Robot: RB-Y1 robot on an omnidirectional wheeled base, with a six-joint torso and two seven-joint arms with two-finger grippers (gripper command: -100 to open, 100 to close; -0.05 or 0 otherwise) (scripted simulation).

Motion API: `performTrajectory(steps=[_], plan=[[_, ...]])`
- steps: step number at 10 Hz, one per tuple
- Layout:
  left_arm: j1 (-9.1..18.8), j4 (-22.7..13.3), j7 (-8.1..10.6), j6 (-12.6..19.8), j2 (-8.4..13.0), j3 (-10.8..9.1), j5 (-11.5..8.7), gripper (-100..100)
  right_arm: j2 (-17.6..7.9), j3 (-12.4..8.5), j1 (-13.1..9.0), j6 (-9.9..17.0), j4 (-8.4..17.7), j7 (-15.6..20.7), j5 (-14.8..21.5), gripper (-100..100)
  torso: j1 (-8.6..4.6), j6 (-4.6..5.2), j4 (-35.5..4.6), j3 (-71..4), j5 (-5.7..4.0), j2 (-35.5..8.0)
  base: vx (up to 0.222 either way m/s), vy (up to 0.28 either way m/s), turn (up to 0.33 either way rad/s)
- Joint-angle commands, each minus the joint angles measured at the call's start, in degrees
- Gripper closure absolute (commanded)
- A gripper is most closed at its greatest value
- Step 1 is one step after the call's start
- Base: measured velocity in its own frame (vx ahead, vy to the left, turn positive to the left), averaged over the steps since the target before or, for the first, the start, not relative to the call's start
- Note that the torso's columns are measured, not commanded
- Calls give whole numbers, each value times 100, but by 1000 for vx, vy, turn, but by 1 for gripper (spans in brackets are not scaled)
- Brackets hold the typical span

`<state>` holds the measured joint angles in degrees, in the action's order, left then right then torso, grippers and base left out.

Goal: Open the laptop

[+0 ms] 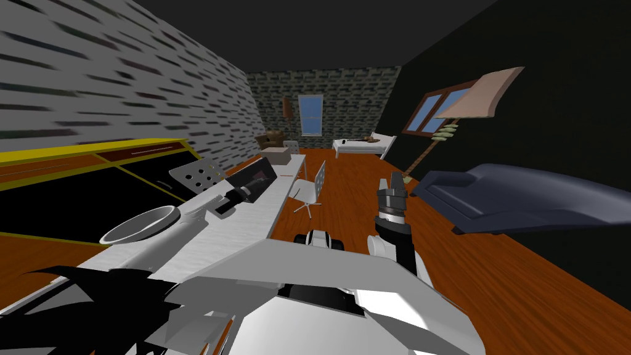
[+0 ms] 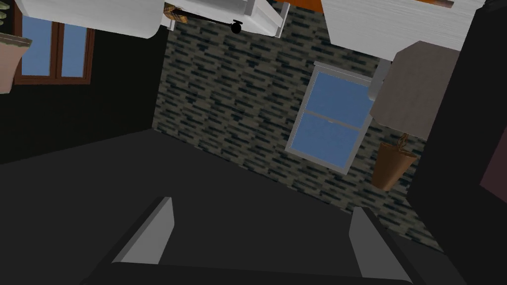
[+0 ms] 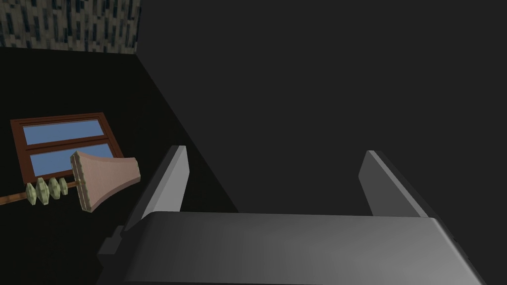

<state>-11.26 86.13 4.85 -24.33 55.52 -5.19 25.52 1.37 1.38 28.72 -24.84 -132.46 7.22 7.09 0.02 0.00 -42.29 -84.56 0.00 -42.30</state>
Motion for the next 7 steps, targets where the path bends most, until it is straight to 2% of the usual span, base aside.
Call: performTrajectory(steps=[1,3,4,7], plan=[[196,8,-72,-164,115,218,460,-100,0,0,0,0,0,0,0,0,-1,0,0,-1,0,3,20,-17,29],[196,8,-72,-164,115,218,749,-100,0,0,0,0,0,0,0,0,-1,0,0,0,0,0,5,-6,-1],[399,27,-158,-317,222,463,953,-100,0,0,0,0,0,0,0,0,1,0,-1,2,1,-3,17,-16,65],[399,27,-158,-317,222,463,1423,-100,0,0,0,0,0,0,0,0,-1,0,0,-1,0,1,10,-11,7]])
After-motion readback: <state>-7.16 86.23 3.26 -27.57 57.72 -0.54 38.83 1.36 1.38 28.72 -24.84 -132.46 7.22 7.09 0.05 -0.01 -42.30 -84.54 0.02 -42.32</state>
